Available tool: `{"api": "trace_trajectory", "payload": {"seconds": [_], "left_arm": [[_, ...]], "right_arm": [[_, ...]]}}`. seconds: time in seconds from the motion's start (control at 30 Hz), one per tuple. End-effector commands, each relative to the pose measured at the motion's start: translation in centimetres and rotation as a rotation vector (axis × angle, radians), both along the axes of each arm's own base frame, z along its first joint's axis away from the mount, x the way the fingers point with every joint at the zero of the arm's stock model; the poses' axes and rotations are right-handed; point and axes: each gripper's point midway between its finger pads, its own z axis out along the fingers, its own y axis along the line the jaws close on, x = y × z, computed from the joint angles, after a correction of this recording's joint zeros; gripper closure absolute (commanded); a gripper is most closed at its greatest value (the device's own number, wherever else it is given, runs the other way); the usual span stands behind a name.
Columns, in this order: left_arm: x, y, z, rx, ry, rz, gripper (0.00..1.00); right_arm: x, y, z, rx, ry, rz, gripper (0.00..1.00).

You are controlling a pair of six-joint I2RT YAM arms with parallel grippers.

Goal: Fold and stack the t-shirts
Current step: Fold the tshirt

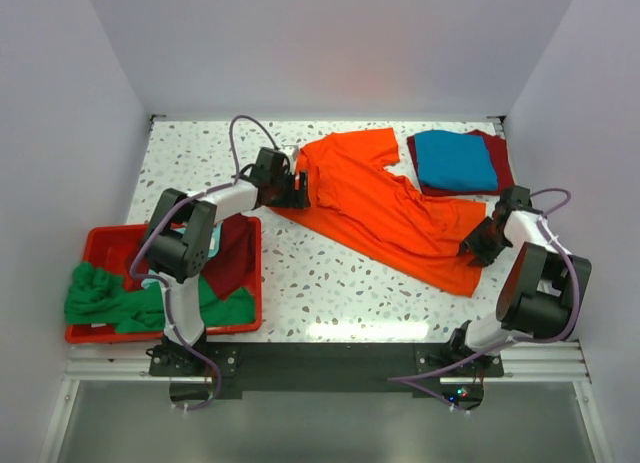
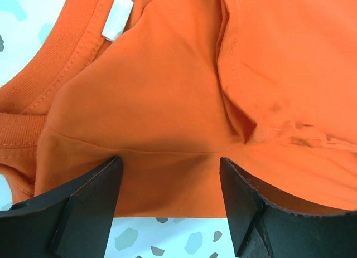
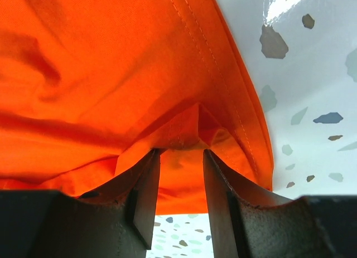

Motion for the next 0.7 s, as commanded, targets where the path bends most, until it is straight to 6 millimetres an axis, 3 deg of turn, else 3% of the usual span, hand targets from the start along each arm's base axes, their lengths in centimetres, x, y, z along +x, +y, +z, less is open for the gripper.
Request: {"api": "trace_trajectory", "payload": {"seconds": [0.0,0.4,0.67], "left_arm": [[0.6,1.1,-0.6,0.003,-0.011,0.05,0.25],[-0.6,2.1,-2.1,0.032,0.029,0.07,0.24],[-0.7,2.1,-2.2,0.032,0.034,0.07,0.24]], "right_arm": [[1.6,-1.1,0.7,-0.024,-0.047,0.007,0.6],[1.9,-3.2,1.0,-0.046,-0.048,-0.014,0.6],[2.4,-2.4,-0.4,0.024,-0.055,-0.006,0.62]]}}
